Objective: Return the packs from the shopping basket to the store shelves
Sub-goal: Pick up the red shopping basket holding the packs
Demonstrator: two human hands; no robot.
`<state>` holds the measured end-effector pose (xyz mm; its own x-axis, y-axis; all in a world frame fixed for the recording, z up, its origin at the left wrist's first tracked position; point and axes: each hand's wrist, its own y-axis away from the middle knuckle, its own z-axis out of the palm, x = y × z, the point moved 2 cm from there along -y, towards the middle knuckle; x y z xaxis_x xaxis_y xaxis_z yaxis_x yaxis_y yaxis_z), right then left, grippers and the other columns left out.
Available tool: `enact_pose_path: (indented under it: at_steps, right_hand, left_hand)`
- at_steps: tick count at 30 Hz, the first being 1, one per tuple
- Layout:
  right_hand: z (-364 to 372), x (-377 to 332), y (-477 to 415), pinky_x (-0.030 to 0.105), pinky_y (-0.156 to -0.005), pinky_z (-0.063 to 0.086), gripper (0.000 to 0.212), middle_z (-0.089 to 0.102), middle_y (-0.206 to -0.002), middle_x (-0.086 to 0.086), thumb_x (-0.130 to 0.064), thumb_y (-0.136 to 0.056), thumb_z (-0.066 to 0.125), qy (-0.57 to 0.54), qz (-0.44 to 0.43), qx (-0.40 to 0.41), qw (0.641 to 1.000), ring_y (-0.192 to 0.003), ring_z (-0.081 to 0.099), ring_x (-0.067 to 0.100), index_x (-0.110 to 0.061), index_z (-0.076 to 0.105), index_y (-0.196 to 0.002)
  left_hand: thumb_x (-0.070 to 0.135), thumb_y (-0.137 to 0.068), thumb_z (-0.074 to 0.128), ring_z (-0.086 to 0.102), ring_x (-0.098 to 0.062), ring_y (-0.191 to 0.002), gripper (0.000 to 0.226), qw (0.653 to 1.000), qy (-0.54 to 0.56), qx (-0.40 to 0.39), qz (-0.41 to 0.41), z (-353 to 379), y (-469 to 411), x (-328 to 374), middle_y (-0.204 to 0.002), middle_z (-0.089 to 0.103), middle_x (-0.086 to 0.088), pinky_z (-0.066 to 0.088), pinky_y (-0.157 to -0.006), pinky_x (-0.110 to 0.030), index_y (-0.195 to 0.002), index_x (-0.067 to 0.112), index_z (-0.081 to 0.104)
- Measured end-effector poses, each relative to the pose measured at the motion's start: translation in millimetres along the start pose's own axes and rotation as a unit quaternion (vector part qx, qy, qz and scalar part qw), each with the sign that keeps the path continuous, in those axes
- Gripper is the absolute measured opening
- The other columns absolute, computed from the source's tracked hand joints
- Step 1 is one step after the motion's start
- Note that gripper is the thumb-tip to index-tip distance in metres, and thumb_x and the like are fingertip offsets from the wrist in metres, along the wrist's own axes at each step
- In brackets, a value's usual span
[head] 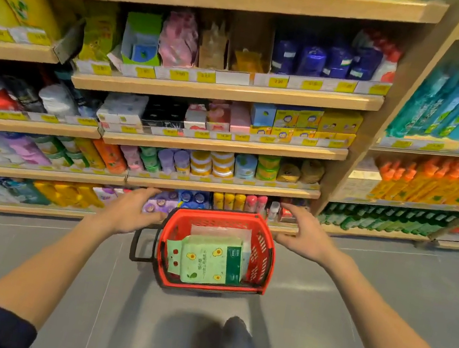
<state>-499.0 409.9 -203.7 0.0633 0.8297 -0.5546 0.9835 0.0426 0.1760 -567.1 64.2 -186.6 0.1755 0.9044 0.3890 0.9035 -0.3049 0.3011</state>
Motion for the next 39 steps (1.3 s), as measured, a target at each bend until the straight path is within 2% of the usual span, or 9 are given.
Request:
enact_pose_path:
  at_steps: [3,14,17,22,28,31,34,36,39]
  right_hand:
    - [1.3,20.9,-33.4,0.04,-0.107,0.033,0.081,0.04,-0.145,0.01,-0.04,-0.072,0.069,-0.009,0.014,-0.026,1.0,-0.133,0.036,0.026,-0.019,0.032,-0.14]
    - [50.1,102.5,-128.9,0.042,-0.108,0.027,0.079,0.041,-0.143,0.012,-0.04,-0.069,0.066,-0.036,0.088,-0.099,0.991,-0.133,0.033,0.029,-0.015,0.036,-0.138]
    - [84.6,131.6,-149.7,0.036,-0.107,0.027,0.071,0.041,-0.143,0.012,-0.026,-0.076,0.069,-0.041,0.11,-0.115,0.986,-0.133,0.033,0.027,-0.012,0.036,-0.138]
    - [153.5,187.4,-182.4,0.033,-0.104,0.031,0.078,0.045,-0.137,0.013,-0.042,-0.068,0.064,-0.04,0.122,-0.133,0.983,-0.128,0.041,0.028,-0.012,0.04,-0.136]
    - [243.8,255.4,-206.7,0.034,-0.102,0.033,0.07,0.05,-0.132,0.013,-0.029,-0.071,0.071,-0.031,0.148,-0.133,0.98,-0.124,0.045,0.03,-0.011,0.044,-0.133]
    - [278.0,279.6,-211.6,0.04,-0.104,0.034,0.075,0.043,-0.136,0.015,-0.04,-0.069,0.064,-0.027,0.163,-0.124,0.978,-0.127,0.04,0.032,-0.012,0.041,-0.135]
    - [307.5,298.5,-214.1,0.044,-0.105,0.036,0.077,0.026,-0.147,0.014,-0.025,-0.074,0.071,-0.026,0.18,-0.122,0.976,-0.134,0.03,0.032,-0.021,0.032,-0.14]
    - [325.4,308.5,-216.0,0.044,-0.103,0.04,0.078,0.021,-0.148,0.013,-0.023,-0.074,0.071,-0.04,0.18,-0.121,0.975,-0.131,0.034,0.033,-0.023,0.031,-0.14]
    - [345.5,316.6,-218.2,0.044,-0.098,0.045,0.078,0.022,-0.145,0.012,-0.026,-0.074,0.071,-0.083,0.202,-0.1,0.971,-0.124,0.042,0.033,-0.024,0.03,-0.14]
  left_hand:
    - [0.057,-0.076,0.057,0.052,-0.027,-0.118,0.07,1.0,0.004,-0.008,-0.029,7.7,-31.8,-1.8,-0.132,0.054,-0.01,0.043,-0.093,-0.037,-0.132,0.016,0.045]
    - [0.047,-0.082,0.06,0.047,-0.029,-0.125,0.063,0.984,0.067,-0.092,-0.139,85.7,-113.5,-60.7,-0.139,0.048,-0.011,0.041,-0.099,-0.04,-0.136,0.02,0.043]
    - [0.044,-0.084,0.059,0.049,-0.029,-0.123,0.059,0.979,0.068,-0.102,-0.162,120.5,-136.6,-88.0,-0.138,0.049,-0.012,0.04,-0.098,-0.038,-0.135,0.019,0.044]
    - [0.027,-0.086,0.061,0.048,-0.035,-0.121,0.053,0.967,0.11,-0.076,-0.219,195.8,-176.8,-147.8,-0.133,0.05,-0.019,0.037,-0.099,-0.04,-0.135,0.012,0.045]
    - [0.028,-0.086,0.06,0.039,-0.035,-0.13,0.057,0.954,0.145,-0.061,-0.256,285.7,-208.5,-221.2,-0.139,0.043,-0.02,0.036,-0.105,-0.049,-0.138,0.017,0.041]
    - [0.032,-0.088,0.057,0.047,-0.035,-0.12,0.056,0.954,0.129,-0.043,-0.267,318.6,-218.8,-244.4,-0.138,0.042,-0.018,0.039,-0.098,-0.046,-0.14,0.024,0.038]
    - [0.043,-0.086,0.052,0.053,-0.032,-0.109,0.057,0.947,0.155,-0.032,-0.278,346.0,-228.6,-258.2,-0.13,0.045,-0.014,0.04,-0.095,-0.043,-0.139,0.032,0.037]
    - [0.044,-0.086,0.053,0.051,-0.033,-0.112,0.056,0.943,0.176,-0.025,-0.282,360.2,-234.0,-262.3,-0.123,0.044,-0.011,0.039,-0.097,-0.043,-0.139,0.034,0.036]
    - [0.042,-0.088,0.054,0.051,-0.027,-0.092,0.056,0.948,0.153,-0.02,-0.278,378.2,-236.8,-264.4,-0.12,0.039,-0.012,0.039,-0.094,-0.045,-0.139,0.039,0.032]
